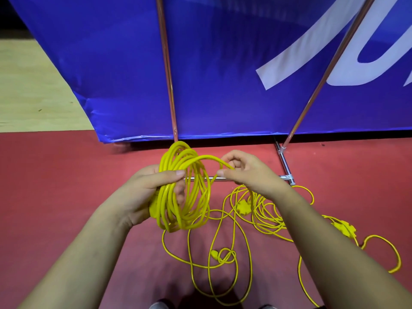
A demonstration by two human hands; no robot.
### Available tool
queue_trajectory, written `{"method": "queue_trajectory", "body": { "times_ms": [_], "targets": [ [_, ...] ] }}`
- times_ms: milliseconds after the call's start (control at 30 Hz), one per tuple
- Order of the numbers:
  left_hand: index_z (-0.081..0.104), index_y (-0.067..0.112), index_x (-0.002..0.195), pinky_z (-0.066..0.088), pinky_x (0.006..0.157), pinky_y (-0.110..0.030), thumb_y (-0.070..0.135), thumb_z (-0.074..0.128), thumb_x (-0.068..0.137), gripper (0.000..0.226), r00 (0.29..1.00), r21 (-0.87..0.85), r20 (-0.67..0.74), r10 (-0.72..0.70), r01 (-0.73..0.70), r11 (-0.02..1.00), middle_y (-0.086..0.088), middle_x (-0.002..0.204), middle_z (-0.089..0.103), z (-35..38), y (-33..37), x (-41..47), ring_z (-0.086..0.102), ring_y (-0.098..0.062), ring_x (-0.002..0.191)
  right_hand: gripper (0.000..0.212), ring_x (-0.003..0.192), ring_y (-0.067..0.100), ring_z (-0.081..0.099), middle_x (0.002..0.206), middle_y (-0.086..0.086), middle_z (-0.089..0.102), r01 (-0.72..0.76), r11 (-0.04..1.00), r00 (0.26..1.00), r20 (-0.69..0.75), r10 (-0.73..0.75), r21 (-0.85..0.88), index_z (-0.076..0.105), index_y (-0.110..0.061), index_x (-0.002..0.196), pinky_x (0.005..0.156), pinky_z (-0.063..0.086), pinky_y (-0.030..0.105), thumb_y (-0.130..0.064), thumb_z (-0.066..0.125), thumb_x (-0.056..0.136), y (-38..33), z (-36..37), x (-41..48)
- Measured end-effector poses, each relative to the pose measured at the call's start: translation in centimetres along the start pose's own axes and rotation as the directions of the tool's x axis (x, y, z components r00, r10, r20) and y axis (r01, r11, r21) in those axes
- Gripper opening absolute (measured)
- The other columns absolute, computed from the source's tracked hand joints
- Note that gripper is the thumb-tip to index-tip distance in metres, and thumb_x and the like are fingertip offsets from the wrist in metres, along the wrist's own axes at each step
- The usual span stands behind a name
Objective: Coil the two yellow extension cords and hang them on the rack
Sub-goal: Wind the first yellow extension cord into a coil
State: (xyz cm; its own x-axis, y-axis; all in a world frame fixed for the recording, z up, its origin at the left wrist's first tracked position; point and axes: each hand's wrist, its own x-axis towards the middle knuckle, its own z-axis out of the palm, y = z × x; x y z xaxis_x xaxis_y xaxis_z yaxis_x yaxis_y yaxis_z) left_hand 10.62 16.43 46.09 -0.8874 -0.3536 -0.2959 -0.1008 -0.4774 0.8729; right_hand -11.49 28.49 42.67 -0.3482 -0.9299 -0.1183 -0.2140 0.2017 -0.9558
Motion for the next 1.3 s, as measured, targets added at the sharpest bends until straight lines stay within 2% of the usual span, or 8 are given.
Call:
{"method": "queue_trajectory", "body": {
  "times_ms": [100,333,533,800,900,1100,1200,1300],
  "targets": [
    [0.068,0.002,0.078,0.057,0.055,-0.032,0.013,0.071,0.075,0.012,0.997,-0.053,-0.076,0.005,-0.009,0.999,-0.017,0.073,0.071,0.2,0.1,0.0,0.069,-0.025,0.058,0.011,0.057,0.013,0.039,0.072,0.008,0.048,0.060,0.993,0.995,-0.091,-0.051,0.104,0.060,-0.007,0.098,0.052,0.030,0.025,-0.010,0.067,0.089,-0.3,-0.1,-0.2],
    [0.070,0.005,0.087,0.050,0.051,-0.030,0.042,0.087,0.056,0.051,1.000,-0.011,0.016,-0.013,0.014,1.000,-0.009,0.061,0.057,-0.2,0.0,0.0,0.056,-0.024,0.051,0.006,0.053,0.011,0.041,0.062,-0.003,0.057,0.184,0.982,0.972,-0.159,-0.175,0.039,0.069,-0.007,0.088,0.053,0.032,0.022,-0.003,0.066,0.088,-2.1,-0.2,-0.4],
    [0.059,0.000,0.087,0.046,0.053,-0.030,0.031,0.087,0.060,0.050,0.996,-0.064,0.078,-0.033,0.038,0.997,-0.006,0.054,0.048,0.2,-0.3,0.0,0.050,-0.022,0.046,0.008,0.057,-0.003,0.051,0.060,-0.016,0.060,0.215,0.973,0.973,-0.067,-0.221,-0.085,0.074,-0.005,0.090,0.058,0.035,0.006,-0.005,0.067,0.088,-2.9,-0.2,-0.5],
    [0.055,0.003,0.083,0.046,0.052,-0.030,0.029,0.083,0.065,0.042,0.999,-0.039,0.050,0.010,-0.008,0.999,-0.006,0.055,0.049,0.3,0.0,0.0,0.051,-0.021,0.048,0.019,0.077,0.013,0.055,0.080,0.011,0.063,0.252,0.966,0.967,-0.012,-0.253,-0.056,0.070,-0.019,0.094,0.070,0.046,0.029,-0.002,0.065,0.088,-2.1,0.6,0.1],
    [0.064,0.007,0.068,0.047,0.053,-0.029,0.021,0.069,0.075,0.017,0.997,-0.032,-0.057,0.054,-0.056,0.998,-0.009,0.056,0.055,0.4,0.1,0.1,0.052,-0.021,0.048,0.018,0.072,0.016,0.051,0.077,0.008,0.059,0.177,0.982,0.984,-0.022,-0.179,-0.070,0.069,-0.020,0.091,0.066,0.044,0.028,-0.002,0.066,0.087,-0.7,0.5,0.6],
    [0.065,0.012,0.065,0.049,0.051,-0.026,0.013,0.055,0.083,0.021,0.963,-0.175,-0.192,0.189,-0.223,0.959,-0.001,0.058,0.056,0.3,1.1,0.1,0.054,-0.014,0.049,0.016,0.054,0.010,0.039,0.060,-0.002,0.049,-0.119,0.942,0.993,-0.021,0.118,-0.314,0.063,-0.006,0.076,0.056,0.034,0.028,-0.014,0.066,0.090,5.3,-0.9,1.1],
    [0.060,0.014,0.068,0.048,0.053,-0.026,0.014,0.051,0.086,0.021,0.946,-0.197,-0.215,0.244,-0.286,0.938,0.002,0.057,0.050,0.3,1.2,0.4,0.050,-0.012,0.050,0.016,0.051,0.010,0.032,0.059,-0.002,0.040,-0.253,0.919,0.966,-0.028,0.257,-0.302,0.056,-0.010,0.077,0.053,0.031,0.027,-0.011,0.068,0.088,7.3,-0.7,1.0],
    [0.054,0.012,0.071,0.049,0.055,-0.026,0.016,0.053,0.087,0.016,0.931,-0.180,-0.257,0.259,-0.310,0.934,0.000,0.059,0.049,-0.2,1.0,0.7,0.051,-0.013,0.052,0.015,0.041,0.004,0.046,0.063,0.002,0.058,-0.338,0.932,0.941,-0.079,0.330,-0.131,0.054,-0.011,0.083,0.044,0.035,0.017,-0.006,0.067,0.088,7.4,0.3,0.9]
  ]
}}
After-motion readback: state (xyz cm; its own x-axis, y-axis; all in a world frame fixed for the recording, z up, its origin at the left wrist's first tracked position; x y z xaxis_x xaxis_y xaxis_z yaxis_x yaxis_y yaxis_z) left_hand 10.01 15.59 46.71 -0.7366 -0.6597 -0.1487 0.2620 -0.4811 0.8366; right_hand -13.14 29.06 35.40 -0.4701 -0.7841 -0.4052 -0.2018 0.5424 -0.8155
